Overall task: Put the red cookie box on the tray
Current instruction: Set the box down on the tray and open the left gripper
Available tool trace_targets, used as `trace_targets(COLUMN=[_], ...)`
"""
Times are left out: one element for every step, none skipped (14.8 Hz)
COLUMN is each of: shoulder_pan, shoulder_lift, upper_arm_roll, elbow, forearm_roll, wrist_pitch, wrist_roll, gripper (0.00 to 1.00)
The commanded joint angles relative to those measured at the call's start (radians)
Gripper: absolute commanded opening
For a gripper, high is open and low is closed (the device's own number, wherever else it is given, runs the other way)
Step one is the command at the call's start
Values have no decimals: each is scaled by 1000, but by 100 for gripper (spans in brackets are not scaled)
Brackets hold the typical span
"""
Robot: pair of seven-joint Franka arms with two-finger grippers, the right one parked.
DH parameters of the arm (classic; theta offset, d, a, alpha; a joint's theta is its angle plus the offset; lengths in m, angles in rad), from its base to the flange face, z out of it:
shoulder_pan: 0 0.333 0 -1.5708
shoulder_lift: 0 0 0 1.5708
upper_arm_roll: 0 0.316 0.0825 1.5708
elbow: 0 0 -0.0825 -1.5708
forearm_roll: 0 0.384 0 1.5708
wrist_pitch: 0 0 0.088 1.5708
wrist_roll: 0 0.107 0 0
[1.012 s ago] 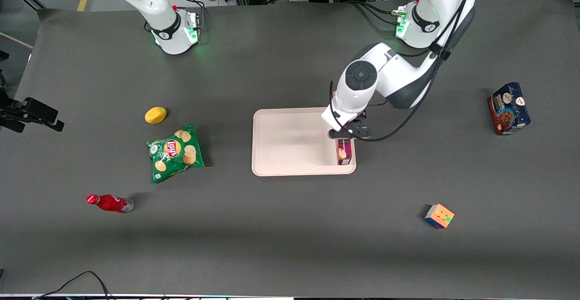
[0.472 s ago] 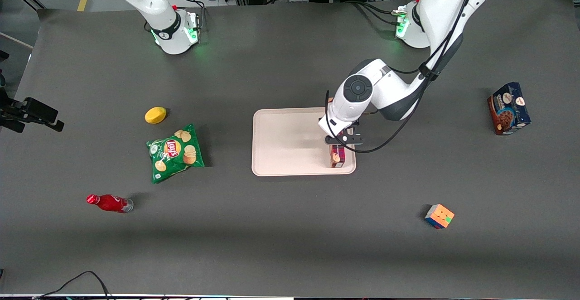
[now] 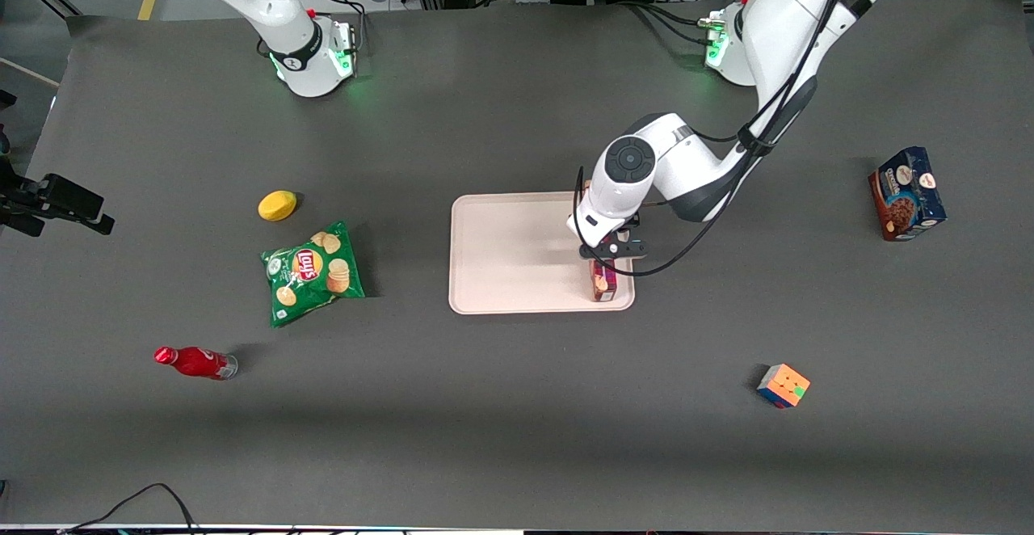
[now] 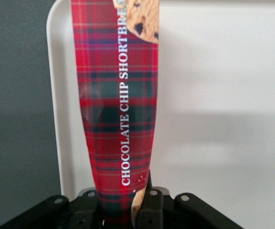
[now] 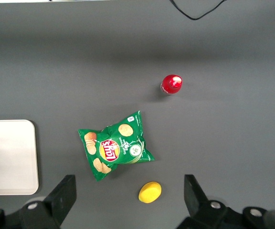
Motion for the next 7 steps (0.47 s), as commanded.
trace_targets(shoulder_pan=[-4, -1, 2, 3, 4, 3, 1], shoulder_lift=[16, 18, 21, 22, 22, 22, 22], upper_arm_roll=[9, 9, 9, 9, 9, 9, 9], elbow=[-1, -1, 0, 2, 2, 3, 5], forearm_roll=[27, 27, 27, 27, 27, 27, 27], wrist_pitch=[17, 17, 17, 17, 17, 17, 17], wrist_roll=[-33, -31, -30, -30, -30, -31, -31], gripper=[87, 100, 100, 100, 100, 100, 100])
